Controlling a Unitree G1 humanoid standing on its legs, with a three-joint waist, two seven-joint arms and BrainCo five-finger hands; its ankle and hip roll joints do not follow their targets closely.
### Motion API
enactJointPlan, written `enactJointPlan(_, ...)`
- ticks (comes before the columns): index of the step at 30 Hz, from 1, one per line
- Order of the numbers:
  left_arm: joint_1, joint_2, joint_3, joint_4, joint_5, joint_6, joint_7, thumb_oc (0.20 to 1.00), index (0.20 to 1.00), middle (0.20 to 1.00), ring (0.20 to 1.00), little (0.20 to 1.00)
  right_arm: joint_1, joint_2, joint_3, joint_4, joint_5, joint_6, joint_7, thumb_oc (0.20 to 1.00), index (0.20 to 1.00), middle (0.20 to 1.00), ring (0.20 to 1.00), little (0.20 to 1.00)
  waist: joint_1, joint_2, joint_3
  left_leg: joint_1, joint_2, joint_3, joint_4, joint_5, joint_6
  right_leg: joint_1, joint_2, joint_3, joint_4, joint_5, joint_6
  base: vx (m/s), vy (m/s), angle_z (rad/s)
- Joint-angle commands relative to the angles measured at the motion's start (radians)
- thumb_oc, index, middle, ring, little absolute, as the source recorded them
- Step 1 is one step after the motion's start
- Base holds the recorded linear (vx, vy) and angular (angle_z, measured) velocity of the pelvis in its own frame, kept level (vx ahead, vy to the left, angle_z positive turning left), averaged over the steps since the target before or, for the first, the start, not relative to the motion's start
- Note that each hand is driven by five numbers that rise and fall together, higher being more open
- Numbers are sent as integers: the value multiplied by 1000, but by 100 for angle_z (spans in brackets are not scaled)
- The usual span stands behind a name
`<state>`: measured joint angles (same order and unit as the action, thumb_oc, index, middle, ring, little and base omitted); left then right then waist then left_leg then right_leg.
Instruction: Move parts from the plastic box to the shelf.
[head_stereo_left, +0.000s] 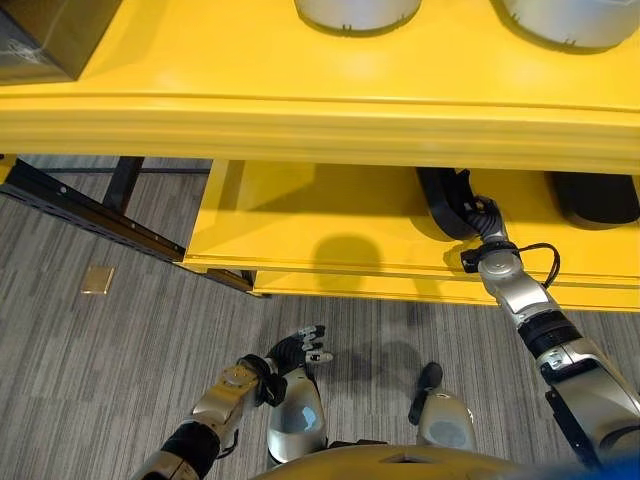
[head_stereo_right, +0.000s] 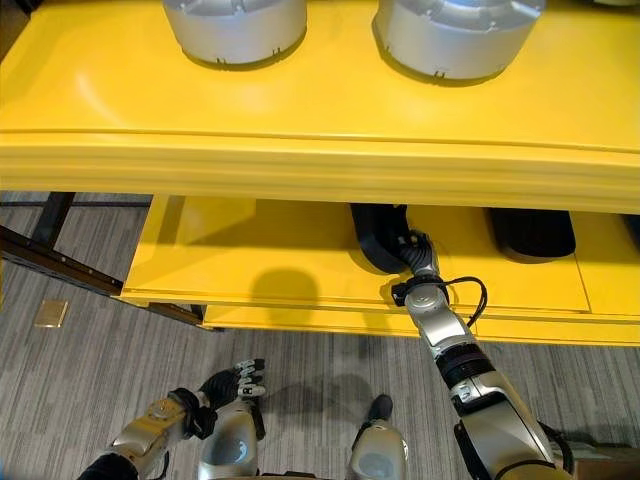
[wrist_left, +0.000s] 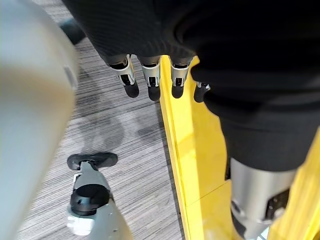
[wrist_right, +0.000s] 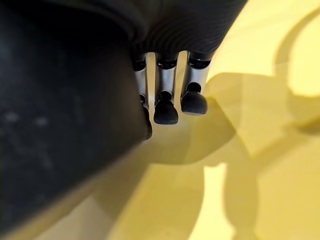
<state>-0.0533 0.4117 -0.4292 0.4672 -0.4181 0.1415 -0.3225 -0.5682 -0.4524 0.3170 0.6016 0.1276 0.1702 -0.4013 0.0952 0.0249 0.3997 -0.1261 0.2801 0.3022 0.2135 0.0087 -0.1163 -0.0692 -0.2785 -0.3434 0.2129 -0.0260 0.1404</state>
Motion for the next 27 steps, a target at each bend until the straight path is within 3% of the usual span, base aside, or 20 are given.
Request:
enactJointPlan(1,3,31,-45,-17,1,-29,-9,1000,1000,1000,1000,1000,-86,-25,-35,43,-34,-18,-43,200,200,200,200,200,32,3,-9,27,47,15,36,-14,3,-55,-21,29,123,-52,14,0,0,0)
enactJointPlan(19,-123,33,-77,58,-22,-66,90,1000,1000,1000,1000,1000,-311,-39,70,289,-108,8,-118,200,200,200,200,200,76,32,108,-143,47,-35,145,-32,4,-232,-82,34,274,-67,20,-75,13,1)
enactJointPlan(27,-158,22,-91,65,-50,-72,109,1000,1000,1000,1000,1000,-365,-50,107,333,-138,29,-154,200,200,200,200,200,81,45,120,-213,43,-41,160,-30,6,-317,-104,35,315,-65,27,-65,28,2)
